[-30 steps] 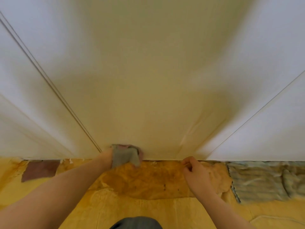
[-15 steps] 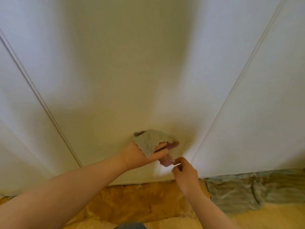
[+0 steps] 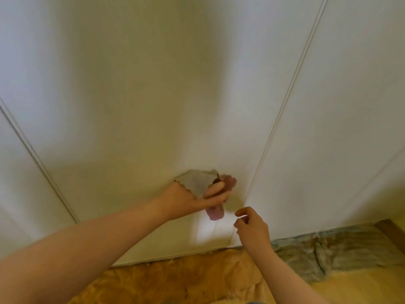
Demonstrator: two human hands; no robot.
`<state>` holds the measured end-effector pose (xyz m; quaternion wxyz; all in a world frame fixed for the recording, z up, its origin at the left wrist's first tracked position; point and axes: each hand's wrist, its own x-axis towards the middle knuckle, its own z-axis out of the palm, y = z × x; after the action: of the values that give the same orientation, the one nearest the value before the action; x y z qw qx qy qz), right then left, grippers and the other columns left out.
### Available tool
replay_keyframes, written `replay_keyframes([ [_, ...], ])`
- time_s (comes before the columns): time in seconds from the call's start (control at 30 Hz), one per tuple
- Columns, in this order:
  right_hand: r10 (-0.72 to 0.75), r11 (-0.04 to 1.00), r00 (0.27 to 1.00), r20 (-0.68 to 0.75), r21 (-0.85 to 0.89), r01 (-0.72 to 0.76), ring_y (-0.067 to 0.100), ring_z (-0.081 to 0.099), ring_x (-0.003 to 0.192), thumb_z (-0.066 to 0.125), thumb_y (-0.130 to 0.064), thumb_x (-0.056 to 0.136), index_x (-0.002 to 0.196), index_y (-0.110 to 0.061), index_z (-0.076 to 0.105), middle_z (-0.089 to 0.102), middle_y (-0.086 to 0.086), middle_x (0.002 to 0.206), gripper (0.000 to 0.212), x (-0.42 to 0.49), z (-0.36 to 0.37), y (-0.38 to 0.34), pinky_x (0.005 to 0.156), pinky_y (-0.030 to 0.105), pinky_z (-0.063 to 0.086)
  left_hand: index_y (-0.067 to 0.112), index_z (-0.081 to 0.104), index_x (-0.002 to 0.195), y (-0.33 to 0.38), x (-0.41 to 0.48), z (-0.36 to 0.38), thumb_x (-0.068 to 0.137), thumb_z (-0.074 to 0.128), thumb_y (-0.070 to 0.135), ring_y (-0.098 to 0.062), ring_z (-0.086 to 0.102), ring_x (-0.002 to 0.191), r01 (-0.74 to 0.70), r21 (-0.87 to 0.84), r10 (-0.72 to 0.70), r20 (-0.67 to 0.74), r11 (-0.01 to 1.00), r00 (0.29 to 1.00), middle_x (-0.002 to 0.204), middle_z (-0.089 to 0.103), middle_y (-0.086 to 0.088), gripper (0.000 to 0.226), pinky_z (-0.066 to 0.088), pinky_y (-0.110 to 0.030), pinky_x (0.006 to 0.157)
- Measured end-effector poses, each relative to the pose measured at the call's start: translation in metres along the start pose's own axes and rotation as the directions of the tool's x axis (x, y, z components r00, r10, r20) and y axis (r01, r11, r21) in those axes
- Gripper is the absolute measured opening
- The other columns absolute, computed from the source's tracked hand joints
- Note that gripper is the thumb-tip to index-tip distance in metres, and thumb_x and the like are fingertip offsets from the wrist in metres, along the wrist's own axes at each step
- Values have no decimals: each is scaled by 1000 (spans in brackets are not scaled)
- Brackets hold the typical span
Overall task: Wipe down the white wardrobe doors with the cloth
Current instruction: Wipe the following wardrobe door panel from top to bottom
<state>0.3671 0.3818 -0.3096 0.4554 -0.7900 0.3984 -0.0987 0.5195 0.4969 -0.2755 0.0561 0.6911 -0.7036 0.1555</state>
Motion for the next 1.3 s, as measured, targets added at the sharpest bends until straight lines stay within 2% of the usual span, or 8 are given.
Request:
replay_keyframes([
  [0.17,-12,1000,1000,-5,13,12,23,54,68,41,-3,90,94,-20,51,59,6,77,20,0,-2,-6,55,26,39,8,48,122,-14,0,14,96,32,-2,-18,64,97,18,383,60,-191,923,980,113,68,-1,33,56,-31,54],
  [0.37,-11,1000,1000,0,9,11,24,57,71,41,-4,92,96,-20,51,60,5,78,19,-2,-1,0,54,25,41,12,44,124,-16,-18,28,97,16,-6,-23,67,101,-181,459,261,-117,870,958,122,65,-5,43,58,-34,62],
  [0.5,21,999,999,-31,26,-21,33,62,82,43,-4,91,95,-20,51,59,4,77,18,1,-5,1,53,24,40,24,41,132,-3,-6,24,86,36,5,-26,58,118,34,392,80,-271,919,959,131,59,-4,50,54,-40,79],
  [0.7,25,999,1000,-11,34,-25,20,56,70,43,-4,91,95,-20,51,61,6,82,18,-1,-6,1,49,19,40,26,37,133,2,-39,73,56,85,23,-15,62,112,-27,230,16,50,973,999,134,55,12,91,56,-29,67],
  [0.87,30,996,996,-84,86,-23,25,61,80,43,-5,91,97,-18,53,61,6,87,17,3,-18,0,61,28,44,21,34,139,4,19,27,84,39,4,-23,37,130,83,244,-8,-292,966,956,145,38,0,58,55,-41,84],
  [1.0,56,993,990,-129,107,-42,22,59,72,43,-4,92,97,-16,53,59,2,78,17,4,-19,4,58,28,45,21,47,138,8,58,2,81,44,3,-26,33,134,238,277,-134,-347,931,928,145,44,-4,60,52,-42,82],
  [1.17,74,992,990,-120,111,-61,23,57,71,44,-3,91,99,-14,53,60,4,77,17,-3,-25,16,53,26,42,34,30,145,22,27,48,79,60,22,-13,40,135,-236,487,116,263,841,958,150,35,12,74,49,-36,87],
  [1.3,92,991,987,-133,109,-78,22,58,71,44,-4,92,99,-16,52,62,8,87,16,1,-27,15,52,26,42,31,62,125,19,61,25,66,67,14,-19,57,119,-17,366,52,-85,931,995,135,56,7,61,56,-33,72],
])
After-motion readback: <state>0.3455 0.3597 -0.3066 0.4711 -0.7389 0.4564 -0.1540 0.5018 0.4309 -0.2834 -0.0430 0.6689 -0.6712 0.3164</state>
